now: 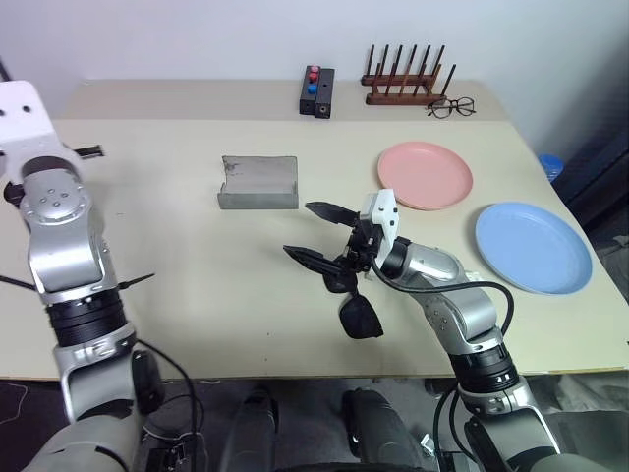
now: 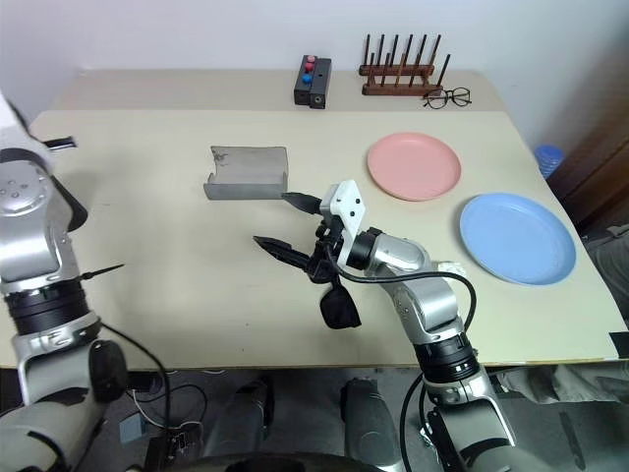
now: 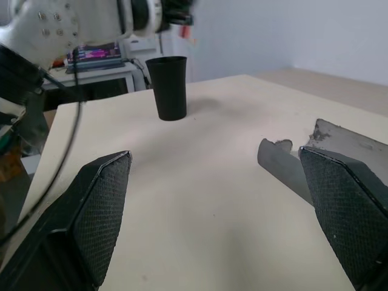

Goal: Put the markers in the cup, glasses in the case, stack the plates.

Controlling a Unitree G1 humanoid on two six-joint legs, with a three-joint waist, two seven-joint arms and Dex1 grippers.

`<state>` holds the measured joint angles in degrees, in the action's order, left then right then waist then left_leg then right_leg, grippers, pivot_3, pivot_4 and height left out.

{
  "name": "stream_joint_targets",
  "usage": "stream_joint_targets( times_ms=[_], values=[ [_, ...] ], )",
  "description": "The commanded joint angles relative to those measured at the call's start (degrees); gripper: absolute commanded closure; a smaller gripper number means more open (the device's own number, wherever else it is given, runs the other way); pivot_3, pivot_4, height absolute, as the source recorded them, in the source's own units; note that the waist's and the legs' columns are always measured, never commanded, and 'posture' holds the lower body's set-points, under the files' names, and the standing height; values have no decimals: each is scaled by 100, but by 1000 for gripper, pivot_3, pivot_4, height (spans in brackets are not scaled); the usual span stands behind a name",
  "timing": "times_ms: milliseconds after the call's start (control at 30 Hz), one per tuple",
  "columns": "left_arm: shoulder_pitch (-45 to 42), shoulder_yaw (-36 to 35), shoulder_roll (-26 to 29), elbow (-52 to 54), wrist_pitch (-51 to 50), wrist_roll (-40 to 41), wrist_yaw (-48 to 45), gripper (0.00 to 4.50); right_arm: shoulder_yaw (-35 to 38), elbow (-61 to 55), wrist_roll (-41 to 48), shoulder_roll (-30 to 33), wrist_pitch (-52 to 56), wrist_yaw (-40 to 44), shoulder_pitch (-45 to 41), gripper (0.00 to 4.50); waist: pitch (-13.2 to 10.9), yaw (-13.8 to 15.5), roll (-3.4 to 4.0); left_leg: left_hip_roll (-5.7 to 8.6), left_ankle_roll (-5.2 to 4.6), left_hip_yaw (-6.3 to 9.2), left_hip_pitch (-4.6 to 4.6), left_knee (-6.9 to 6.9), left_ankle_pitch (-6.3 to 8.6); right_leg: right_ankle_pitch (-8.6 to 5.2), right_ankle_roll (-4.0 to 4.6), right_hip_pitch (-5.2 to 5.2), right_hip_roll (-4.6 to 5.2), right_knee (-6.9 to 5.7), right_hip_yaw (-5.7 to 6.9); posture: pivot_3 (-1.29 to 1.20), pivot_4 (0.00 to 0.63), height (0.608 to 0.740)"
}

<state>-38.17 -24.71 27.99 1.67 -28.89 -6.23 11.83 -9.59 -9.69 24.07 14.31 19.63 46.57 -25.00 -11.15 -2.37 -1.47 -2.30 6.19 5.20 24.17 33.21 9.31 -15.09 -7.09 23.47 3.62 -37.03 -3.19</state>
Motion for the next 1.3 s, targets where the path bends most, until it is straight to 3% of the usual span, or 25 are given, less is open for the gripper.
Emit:
stream_joint_targets(
  times_ms=[33, 433, 1000, 1100, 1200, 1300],
  values=[
    [26, 22, 384, -481, 991, -317, 286, 4467, 136, -99, 211, -118, -27, -12, -175, 0, 0, 38, -2, 0, 0, 0, 2, 2, 0, 0, 0, -1, 0, 1, 1, 0, 150, 740],
    [404, -315, 631, -1957, 2292, 52, 449, 4467, 400, -191, 606, -199, 240, -155, -285, 0, 1, 8, -2, -2, 0, 1, 2, 2, 0, 1, 0, -1, -1, -1, 3, 0, 150, 740],
    [889, -425, 447, -1929, 2353, 500, 628, 4467, 277, -208, 552, -155, 196, -32, -224, 0, 1, 2, -2, -2, 0, 0, 2, 3, 0, 1, 0, -1, -1, -1, 3, 0, 150, 740],
    [897, -428, 423, -1920, 2337, 527, 692, 3269, 281, -209, 552, -153, 196, -20, -221, 0, 1, 2, -2, -2, 0, 0, 2, 3, 0, 1, 0, -2, 0, -1, 3, 0, 150, 740],
    [895, -401, 420, -1930, 2303, 498, 772, 1796, 275, -235, 550, -152, 208, -25, -204, 0, 1, 0, -2, -2, 0, 0, 2, 3, 0, 1, 0, -1, -1, -1, 3, 0, 150, 740],
    [886, -378, 412, -1941, 2307, 509, 805, 1796, 275, -236, 547, -150, 213, -27, -206, 0, 1, 0, -2, -2, 0, 0, 2, 2, 0, 1, 0, -1, -1, -1, 3, 0, 150, 740]
  ],
)
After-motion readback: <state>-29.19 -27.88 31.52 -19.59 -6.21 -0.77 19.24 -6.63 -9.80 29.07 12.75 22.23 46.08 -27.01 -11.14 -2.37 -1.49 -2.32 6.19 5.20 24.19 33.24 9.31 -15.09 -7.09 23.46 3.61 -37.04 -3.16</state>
